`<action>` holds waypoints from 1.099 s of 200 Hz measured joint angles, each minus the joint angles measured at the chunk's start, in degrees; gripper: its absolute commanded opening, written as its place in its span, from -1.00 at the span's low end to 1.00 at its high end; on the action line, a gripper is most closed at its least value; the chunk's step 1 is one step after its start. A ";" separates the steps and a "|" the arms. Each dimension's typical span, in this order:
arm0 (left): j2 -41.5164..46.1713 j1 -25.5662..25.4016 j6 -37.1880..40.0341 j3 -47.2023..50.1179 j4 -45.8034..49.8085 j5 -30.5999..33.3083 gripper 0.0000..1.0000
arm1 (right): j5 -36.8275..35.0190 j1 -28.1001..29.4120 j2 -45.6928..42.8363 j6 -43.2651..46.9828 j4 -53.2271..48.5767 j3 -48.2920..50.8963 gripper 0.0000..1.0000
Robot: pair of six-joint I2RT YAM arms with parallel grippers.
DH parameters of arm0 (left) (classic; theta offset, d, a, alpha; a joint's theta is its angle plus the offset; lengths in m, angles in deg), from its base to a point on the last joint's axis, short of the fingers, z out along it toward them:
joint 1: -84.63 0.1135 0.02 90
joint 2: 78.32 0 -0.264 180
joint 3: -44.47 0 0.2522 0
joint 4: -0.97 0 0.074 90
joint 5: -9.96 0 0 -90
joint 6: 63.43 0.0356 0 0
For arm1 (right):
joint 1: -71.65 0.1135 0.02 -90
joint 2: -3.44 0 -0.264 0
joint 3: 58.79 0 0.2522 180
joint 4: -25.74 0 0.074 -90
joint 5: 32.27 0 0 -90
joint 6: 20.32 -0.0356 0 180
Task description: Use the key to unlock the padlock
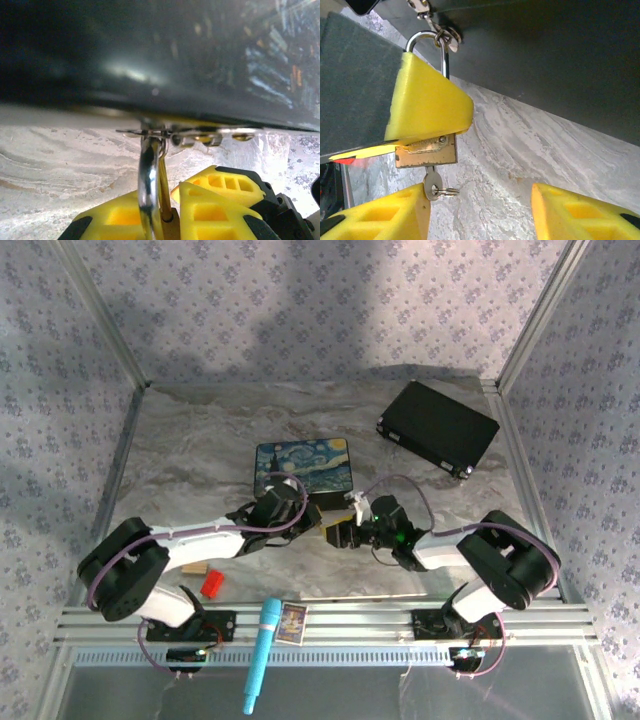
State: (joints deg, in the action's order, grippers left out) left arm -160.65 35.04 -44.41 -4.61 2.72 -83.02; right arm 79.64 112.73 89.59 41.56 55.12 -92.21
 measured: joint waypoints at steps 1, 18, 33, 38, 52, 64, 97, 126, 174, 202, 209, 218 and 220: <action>-0.02 0.00 0.00 0.00 0.00 0.00 -1.00 | 0.00 0.00 0.00 0.00 -0.02 0.02 0.15; -0.74 0.02 0.02 0.00 0.66 -0.02 -1.00 | -0.83 -0.46 0.11 -0.76 -0.48 0.46 0.22; -1.31 -0.11 0.00 0.02 2.91 -0.07 -1.00 | -2.97 -2.08 0.15 -1.49 -1.57 1.18 0.30; -1.51 -0.11 0.00 0.02 3.43 -0.07 -1.00 | -3.61 -2.47 0.13 -1.64 -1.88 1.42 0.31; -2.08 -0.31 0.04 0.02 4.52 -0.11 -1.00 | -4.61 -2.71 0.07 -2.12 -2.14 1.75 0.32; -2.12 -0.33 0.02 0.02 4.50 -0.09 -1.00 | -5.09 -2.47 -0.13 -2.25 -2.23 1.77 0.32; -2.23 -0.37 0.07 0.00 4.50 0.09 -1.00 | -7.17 -2.43 -2.84 -2.78 -4.37 2.78 0.42; -3.15 -0.44 0.68 -0.42 4.48 1.05 -1.00 | -11.72 -2.32 -11.23 -3.78 -10.01 4.00 0.87; -6.75 -1.49 1.60 -3.52 4.52 3.13 -1.00 | -23.93 -3.30 -24.76 -5.79 -27.39 -0.57 0.98; -8.61 -2.47 2.14 -5.40 5.38 4.94 -1.00 | -25.27 -5.49 -20.26 -5.99 -35.76 -8.72 0.91; -8.98 -2.56 2.21 -5.86 5.64 5.18 -1.00 | -25.00 -5.60 -18.49 -5.97 -36.89 -10.69 0.90; -9.46 -2.62 2.36 -6.47 5.95 5.22 -1.00 | -24.46 -5.60 -16.37 -5.99 -38.07 -12.92 0.85; -9.62 -2.62 2.40 -6.60 5.99 5.22 -1.00 | -24.37 -5.62 -15.87 -5.99 -38.27 -13.38 0.83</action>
State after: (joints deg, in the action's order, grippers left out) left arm -170.27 32.42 -42.01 -11.21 8.71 -77.80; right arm 55.27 107.11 73.72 35.57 16.85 -105.59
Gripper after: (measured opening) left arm 0.142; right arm 0.946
